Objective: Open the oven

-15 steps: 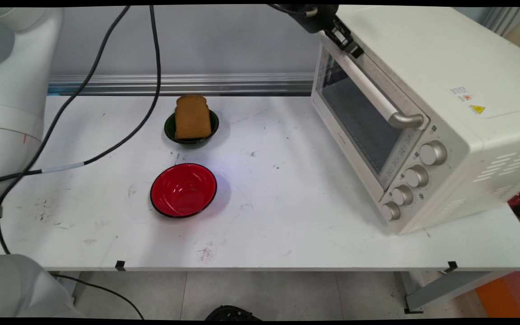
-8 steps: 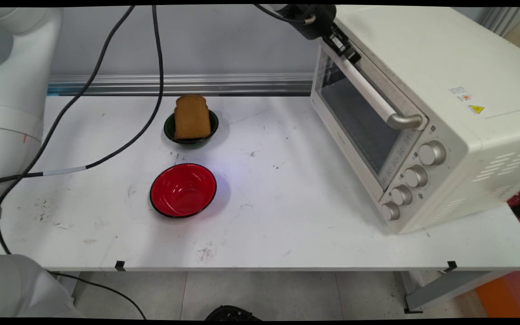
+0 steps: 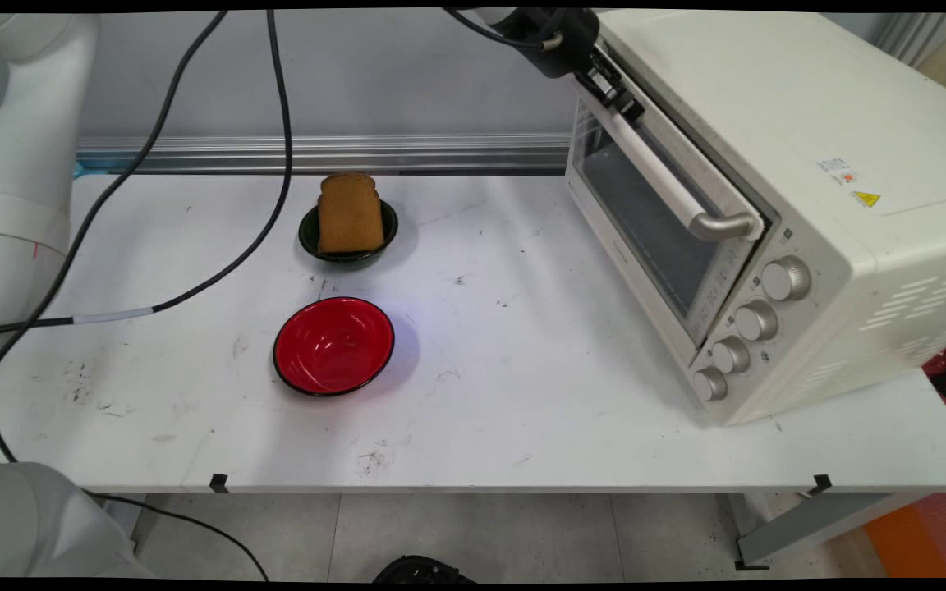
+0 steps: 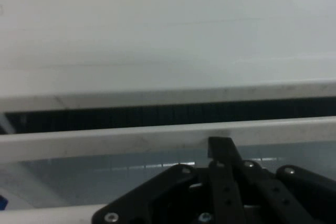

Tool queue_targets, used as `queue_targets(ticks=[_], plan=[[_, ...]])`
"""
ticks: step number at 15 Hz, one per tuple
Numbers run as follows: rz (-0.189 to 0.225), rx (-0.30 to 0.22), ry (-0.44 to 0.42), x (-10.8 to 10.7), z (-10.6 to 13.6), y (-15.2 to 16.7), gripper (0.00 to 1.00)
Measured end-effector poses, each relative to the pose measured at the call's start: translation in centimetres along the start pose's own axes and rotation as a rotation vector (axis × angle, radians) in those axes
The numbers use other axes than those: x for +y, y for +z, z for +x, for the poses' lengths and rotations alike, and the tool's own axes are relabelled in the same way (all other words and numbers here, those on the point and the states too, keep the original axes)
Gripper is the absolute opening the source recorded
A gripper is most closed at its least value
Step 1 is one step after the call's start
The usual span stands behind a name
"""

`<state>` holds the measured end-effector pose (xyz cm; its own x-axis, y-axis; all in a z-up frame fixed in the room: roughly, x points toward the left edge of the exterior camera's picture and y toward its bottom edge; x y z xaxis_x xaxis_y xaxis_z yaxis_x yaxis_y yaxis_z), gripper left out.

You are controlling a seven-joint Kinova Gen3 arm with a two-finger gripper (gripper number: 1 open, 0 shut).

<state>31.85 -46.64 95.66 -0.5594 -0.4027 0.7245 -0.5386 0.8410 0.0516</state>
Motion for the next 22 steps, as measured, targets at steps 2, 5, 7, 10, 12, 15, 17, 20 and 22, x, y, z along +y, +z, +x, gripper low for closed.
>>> queue_targets(ticks=[2, 5, 7, 10, 12, 15, 17, 20, 22], plan=[[0.003, -0.01, -0.006, 0.0, -0.5, -0.4, 0.0], [0.007, -0.027, -0.014, 0.0, -1.3, -1.0, 0.0], [0.008, -0.037, -0.016, 0.0, -1.9, -1.5, 0.0], [0.01, -0.051, -0.02, 0.0, -2.8, -2.1, 0.0], [0.01, -0.061, -0.022, 0.0, -3.3, -2.5, 0.0], [0.008, -0.078, -0.025, 0.0, -4.5, -2.9, 0.0], [0.005, -0.086, -0.025, 0.1, -5.1, -3.0, 0.0], [0.003, -0.097, -0.031, 0.0, -6.2, -3.3, 0.0], [-0.003, -0.105, -0.029, 0.2, -6.6, -3.1, 0.0]])
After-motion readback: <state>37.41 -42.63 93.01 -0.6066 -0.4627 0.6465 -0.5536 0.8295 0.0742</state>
